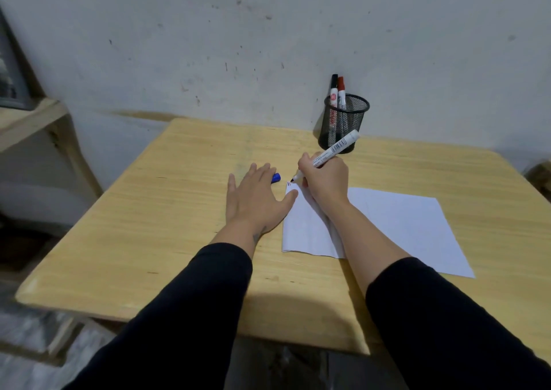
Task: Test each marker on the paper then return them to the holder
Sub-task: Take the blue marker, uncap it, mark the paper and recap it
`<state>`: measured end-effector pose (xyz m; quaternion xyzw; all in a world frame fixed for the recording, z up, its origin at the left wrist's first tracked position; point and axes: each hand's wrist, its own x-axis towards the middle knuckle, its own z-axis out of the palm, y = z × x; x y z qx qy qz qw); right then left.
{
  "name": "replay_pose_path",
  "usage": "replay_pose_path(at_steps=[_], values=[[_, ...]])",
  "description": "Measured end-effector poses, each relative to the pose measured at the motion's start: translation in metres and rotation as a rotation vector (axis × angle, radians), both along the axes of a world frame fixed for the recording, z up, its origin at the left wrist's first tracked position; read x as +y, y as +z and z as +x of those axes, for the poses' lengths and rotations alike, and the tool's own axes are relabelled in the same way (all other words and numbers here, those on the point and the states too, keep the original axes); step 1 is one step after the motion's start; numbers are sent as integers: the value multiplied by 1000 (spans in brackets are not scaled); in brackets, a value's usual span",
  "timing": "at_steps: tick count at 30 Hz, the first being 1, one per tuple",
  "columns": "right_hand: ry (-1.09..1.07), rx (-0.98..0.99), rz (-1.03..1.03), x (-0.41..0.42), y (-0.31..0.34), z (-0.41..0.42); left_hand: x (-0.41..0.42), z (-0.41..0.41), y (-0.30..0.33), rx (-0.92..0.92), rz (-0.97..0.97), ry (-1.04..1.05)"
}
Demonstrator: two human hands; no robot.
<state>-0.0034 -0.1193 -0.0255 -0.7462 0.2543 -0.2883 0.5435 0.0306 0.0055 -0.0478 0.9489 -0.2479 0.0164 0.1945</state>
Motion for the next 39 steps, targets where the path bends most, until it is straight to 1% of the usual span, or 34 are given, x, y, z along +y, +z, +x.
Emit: replay_pose_path(at_steps=[14, 16, 20, 24, 28, 30, 33, 34, 39], values=[[-5, 96, -76, -2, -3, 5, 0, -1, 1, 10, 19, 5], [-13, 81, -40, -2, -1, 3, 0, -1, 2, 13, 14, 5], [-6, -70, 182, -2, 6, -5, 0, -2, 2, 13, 19, 3], [-41, -51, 198, -4, 6, -4, 1, -1, 3, 9, 3, -6], [35, -78, 396, -7, 8, -4, 0, -1, 3, 58, -133, 18], [45, -108, 431, -7, 15, -8, 0, -3, 5, 81, -238, 51], [36, -125, 354, -10, 35, -15, 2, -8, 17, 150, -495, 141], [41, -141, 329, -12, 44, -16, 1, -10, 24, 154, -548, 132], [54, -207, 214, -21, 93, -21, -15, -12, 65, 93, -647, -57]])
